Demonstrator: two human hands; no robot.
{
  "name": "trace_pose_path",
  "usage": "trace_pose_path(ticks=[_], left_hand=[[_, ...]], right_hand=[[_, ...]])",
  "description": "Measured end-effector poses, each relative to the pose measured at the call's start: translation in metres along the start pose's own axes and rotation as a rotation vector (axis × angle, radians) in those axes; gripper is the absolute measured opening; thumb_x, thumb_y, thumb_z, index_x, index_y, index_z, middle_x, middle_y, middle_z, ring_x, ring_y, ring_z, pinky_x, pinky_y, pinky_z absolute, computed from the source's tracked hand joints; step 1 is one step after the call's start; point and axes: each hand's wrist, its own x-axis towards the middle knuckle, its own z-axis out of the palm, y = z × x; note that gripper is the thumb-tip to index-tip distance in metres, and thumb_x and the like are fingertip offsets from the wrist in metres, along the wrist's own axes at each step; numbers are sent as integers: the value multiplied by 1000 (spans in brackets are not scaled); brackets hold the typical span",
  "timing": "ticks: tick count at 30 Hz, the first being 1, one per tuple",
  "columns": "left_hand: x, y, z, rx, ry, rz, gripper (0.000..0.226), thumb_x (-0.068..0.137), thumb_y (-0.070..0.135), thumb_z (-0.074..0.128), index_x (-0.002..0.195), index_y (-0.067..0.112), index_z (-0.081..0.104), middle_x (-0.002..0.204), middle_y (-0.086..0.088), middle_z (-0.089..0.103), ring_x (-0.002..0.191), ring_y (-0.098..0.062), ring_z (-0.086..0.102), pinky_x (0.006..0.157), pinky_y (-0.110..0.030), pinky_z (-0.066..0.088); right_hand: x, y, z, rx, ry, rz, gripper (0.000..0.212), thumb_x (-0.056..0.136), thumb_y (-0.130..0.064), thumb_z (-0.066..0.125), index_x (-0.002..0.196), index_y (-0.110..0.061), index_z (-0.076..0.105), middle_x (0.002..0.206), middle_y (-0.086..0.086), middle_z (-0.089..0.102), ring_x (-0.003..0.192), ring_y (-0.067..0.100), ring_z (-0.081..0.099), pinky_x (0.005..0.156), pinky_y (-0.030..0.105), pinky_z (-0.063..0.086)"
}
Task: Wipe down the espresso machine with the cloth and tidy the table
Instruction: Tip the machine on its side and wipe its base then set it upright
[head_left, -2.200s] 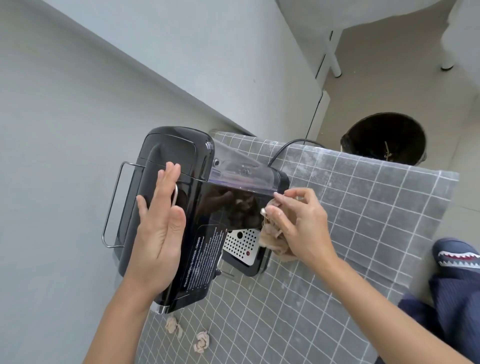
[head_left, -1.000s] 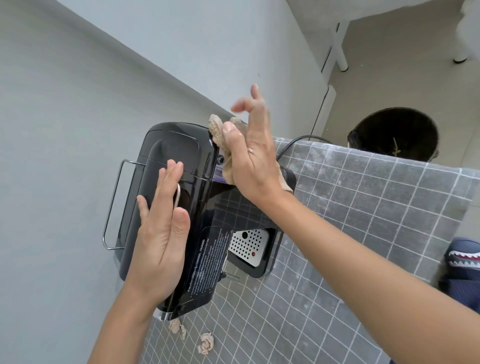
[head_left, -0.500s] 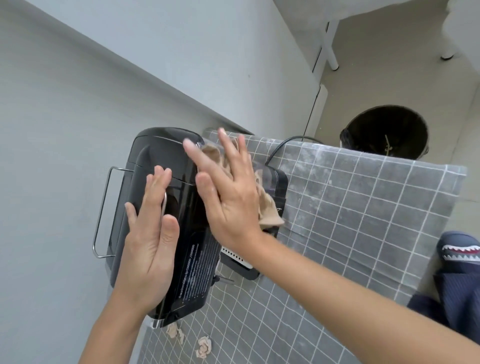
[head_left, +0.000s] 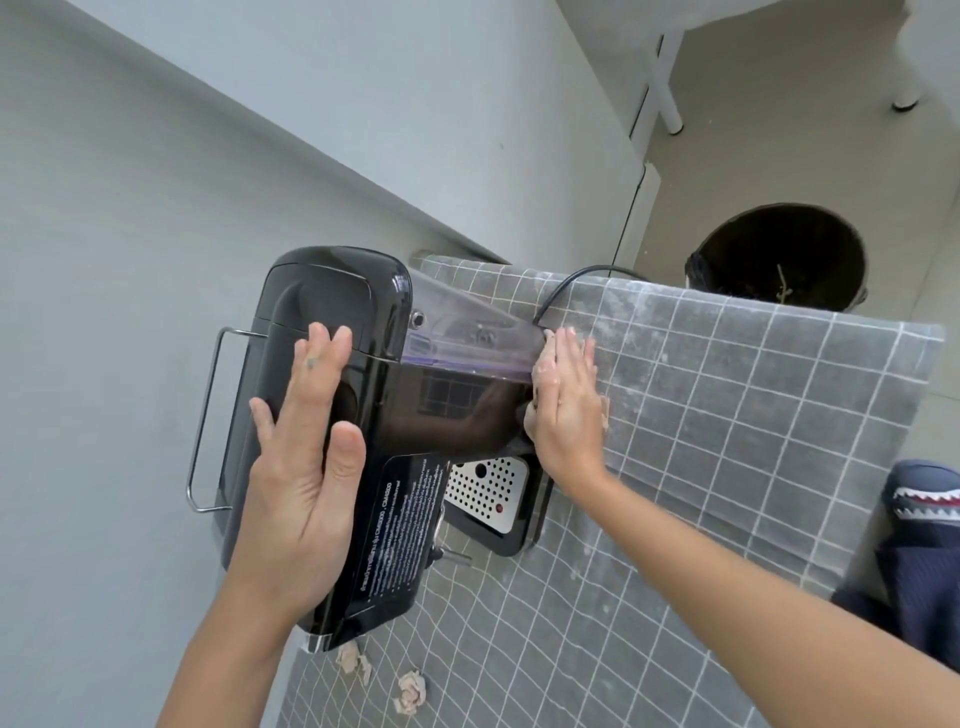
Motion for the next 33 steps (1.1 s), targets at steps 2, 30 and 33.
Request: trace_pose_path(ticks=[2, 30, 33], left_hand=[[-1, 0, 0, -7, 3, 4, 47, 97, 46, 24, 142, 60, 14, 159, 23, 15, 149, -4, 10, 119, -25, -11], [2, 1, -1, 24, 37, -29, 57, 101, 18, 31, 147, 48, 16, 160, 19, 15, 148, 1, 7, 117, -25, -9], [1, 0, -1, 29, 35, -28, 57, 101, 16, 30, 147, 47, 15, 160, 18, 15, 148, 0, 7, 115, -24, -10]], right_hand=[[-8, -1, 2, 28, -8, -11, 61, 101, -42, 16, 155, -13, 22, 163, 0, 17, 152, 11, 3, 125, 31, 5], [-40, -122, 23, 216, 153, -272, 54, 101, -31, 24, 152, -14, 29, 163, 5, 18, 153, 19, 7, 120, 47, 26], [-42, -121, 27, 243, 210, -153, 57, 101, -34, 22, 153, -11, 23, 163, 6, 18, 153, 18, 6, 123, 41, 17]])
